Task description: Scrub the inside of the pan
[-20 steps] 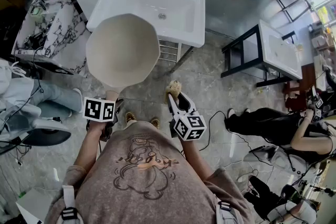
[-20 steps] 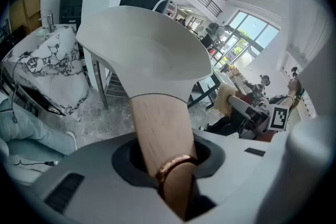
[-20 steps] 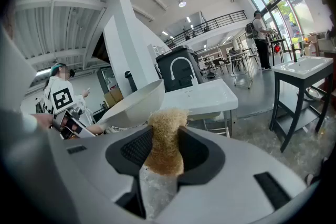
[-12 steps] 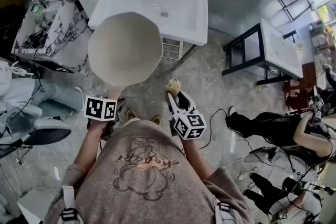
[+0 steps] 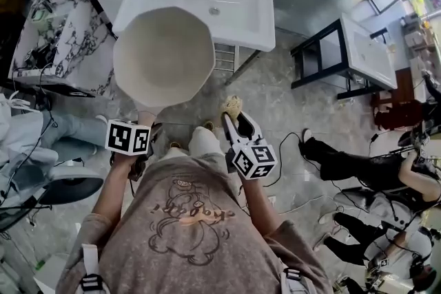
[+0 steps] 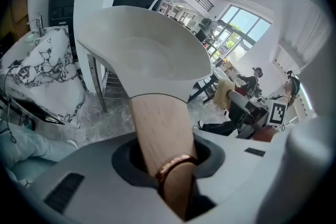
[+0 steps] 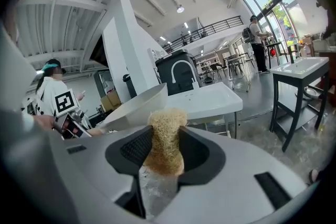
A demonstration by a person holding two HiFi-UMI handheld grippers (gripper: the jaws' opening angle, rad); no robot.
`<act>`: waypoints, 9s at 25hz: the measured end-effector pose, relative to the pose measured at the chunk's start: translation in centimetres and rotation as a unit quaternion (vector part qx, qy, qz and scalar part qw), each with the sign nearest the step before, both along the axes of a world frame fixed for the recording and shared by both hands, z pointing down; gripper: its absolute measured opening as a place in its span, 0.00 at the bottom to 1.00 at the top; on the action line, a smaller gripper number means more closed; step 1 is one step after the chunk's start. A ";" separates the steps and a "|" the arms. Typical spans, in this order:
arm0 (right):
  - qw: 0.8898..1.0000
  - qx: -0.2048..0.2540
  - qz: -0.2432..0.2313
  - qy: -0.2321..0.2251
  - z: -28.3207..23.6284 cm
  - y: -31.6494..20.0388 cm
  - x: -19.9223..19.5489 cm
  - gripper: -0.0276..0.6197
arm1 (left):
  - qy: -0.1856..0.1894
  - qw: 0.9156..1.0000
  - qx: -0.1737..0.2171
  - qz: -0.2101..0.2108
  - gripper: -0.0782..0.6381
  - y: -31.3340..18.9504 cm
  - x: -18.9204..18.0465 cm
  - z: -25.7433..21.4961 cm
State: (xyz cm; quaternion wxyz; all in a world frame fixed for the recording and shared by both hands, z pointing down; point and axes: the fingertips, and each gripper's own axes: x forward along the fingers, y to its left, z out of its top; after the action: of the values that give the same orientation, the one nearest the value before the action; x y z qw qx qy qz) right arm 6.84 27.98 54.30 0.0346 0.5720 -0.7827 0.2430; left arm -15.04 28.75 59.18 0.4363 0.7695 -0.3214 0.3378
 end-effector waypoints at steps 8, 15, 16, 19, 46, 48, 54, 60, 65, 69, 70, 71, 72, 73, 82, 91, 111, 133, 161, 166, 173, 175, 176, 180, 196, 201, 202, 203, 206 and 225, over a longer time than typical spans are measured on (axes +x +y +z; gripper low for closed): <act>1.000 0.010 0.014 0.002 0.2 -2.8 0.5 0.31 | 0.003 1.000 -0.004 0.010 0.28 -2.5 0.2 0.8; 1.000 0.011 0.013 0.000 0.3 -7.3 1.8 0.31 | 0.006 1.000 -0.009 0.021 0.28 -6.3 1.8 0.7; 1.000 0.014 0.012 0.001 0.3 -8.3 2.0 0.31 | 0.008 1.000 -0.009 0.022 0.28 -7.2 2.0 0.7; 1.000 0.017 0.012 0.001 0.4 -11.2 2.7 0.31 | 0.005 0.999 -0.010 0.030 0.28 -9.7 2.6 1.1; 0.999 0.010 -0.034 0.000 -1.6 -31.6 11.8 0.31 | -0.031 0.995 -0.030 0.095 0.28 -26.3 10.0 -0.3; 1.000 0.007 -0.031 0.004 -1.4 -31.9 11.5 0.31 | -0.036 0.993 -0.029 0.106 0.28 -27.1 9.5 -0.2; 1.000 0.012 -0.007 0.012 -2.4 -32.1 11.4 0.31 | -0.045 0.987 -0.030 0.148 0.28 -28.6 8.5 -0.2; 0.997 0.065 -0.038 0.015 -7.5 -35.1 9.8 0.31 | -0.044 0.981 -0.024 0.186 0.28 -30.3 9.0 -0.3; 0.985 0.123 -0.112 0.042 -12.5 -39.3 5.9 0.31 | -0.033 0.978 -0.027 0.206 0.28 -31.1 10.1 -0.5; 0.976 0.130 -0.166 0.055 -13.2 -42.1 1.2 0.31 | -0.031 0.973 -0.025 0.226 0.28 -31.2 10.7 -0.6; 0.974 0.128 -0.178 0.058 -13.0 -42.6 -0.1 0.31 | -0.031 0.972 -0.025 0.230 0.28 -31.1 10.9 -0.6; 0.972 0.123 -0.188 0.062 -12.6 -43.1 -1.3 0.31 | -0.030 0.971 -0.025 0.234 0.28 -31.1 11.0 -0.7; 0.971 0.117 -0.199 0.066 -12.2 -43.4 -2.5 0.31 | -0.029 0.971 -0.025 0.237 0.28 -31.1 11.1 -0.8; 0.969 0.109 -0.210 0.071 -11.6 -43.8 -3.5 0.31 | -0.028 0.970 -0.025 0.241 0.28 -31.1 11.2 -0.9; 0.963 0.027 -0.242 0.120 -5.7 -47.2 -7.8 0.31 | -0.017 0.964 -0.031 0.262 0.28 -31.2 12.4 -1.4; 0.958 -0.038 -0.243 0.147 -1.6 -48.7 -7.7 0.31 | -0.002 0.958 -0.045 0.284 0.28 -30.7 13.5 -1.7; 0.943 0.010 -0.217 0.251 -1.3 -53.8 -2.3 0.31 | -0.004 0.955 -0.056 0.291 0.28 -30.6 15.1 -2.0; 0.917 -0.115 -0.150 0.351 0.8 -53.2 10.2 0.30 | -0.011 0.957 -0.059 0.284 0.29 -30.8 14.7 -1.4; 0.825 -0.208 -0.345 0.397 3.7 -39.6 5.5 0.30 | -0.025 0.967 -0.058 0.248 0.29 -33.6 14.3 1.1; 0.830 -0.219 -0.383 0.340 4.0 -38.7 1.8 0.30 | -0.032 0.964 -0.056 0.259 0.30 -33.8 14.9 1.1; 0.845 -0.197 -0.404 0.289 4.1 -39.8 -2.7 0.30 | -0.029 0.962 -0.061 0.265 0.30 -32.7 15.7 0.8; 0.855 -0.190 -0.397 0.274 3.9 -40.6 -3.6 0.30 | -0.024 0.962 -0.065 0.264 0.30 -32.3 15.9 0.7; 0.859 -0.187 -0.394 0.269 4.0 -41.0 -3.9 0.30 | -0.022 0.962 -0.067 0.263 0.30 -32.2 15.9 0.6; 0.875 -0.175 -0.376 0.249 3.8 -42.8 -4.5 0.30 | -0.028 0.962 -0.059 0.266 0.30 -32.1 15.7 0.4; 0.905 -0.118 -0.272 0.304 1.8 -51.6 -0.4 0.30 | -0.020 0.955 -0.067 0.289 0.30 -29.7 16.7 -0.4; 0.906 -0.120 -0.247 0.323 3.1 -52.5 2.3 0.30 | -0.020 0.953 -0.069 0.293 0.29 -29.4 16.8 -0.3; 0.904 -0.122 -0.242 0.330 3.5 -52.5 2.9 0.30 | -0.018 0.954 -0.069 0.292 0.29 -29.4 16.8 -0.4; 0.902 -0.127 -0.237 0.336 3.9 -52.6 3.6 0.30 | -0.017 0.954 -0.070 0.291 0.29 -29.3 16.8 -0.4; 0.892 -0.140 -0.229 0.364 4.7 -52.6 5.8 0.30 | -0.015 0.955 -0.071 0.288 0.29 -29.4 16.6 -0.4; 0.814 -0.228 -0.324 0.425 7.6 -46.5 9.8 0.30 | -0.010 0.964 -0.076 0.255 0.30 -30.1 15.5 -0.2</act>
State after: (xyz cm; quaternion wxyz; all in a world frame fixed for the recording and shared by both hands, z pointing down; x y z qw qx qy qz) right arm 16.61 -18.53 61.88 0.5703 0.3070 -0.7521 0.1220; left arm 0.44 -1.38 59.01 0.3895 0.7872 -0.0922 0.4692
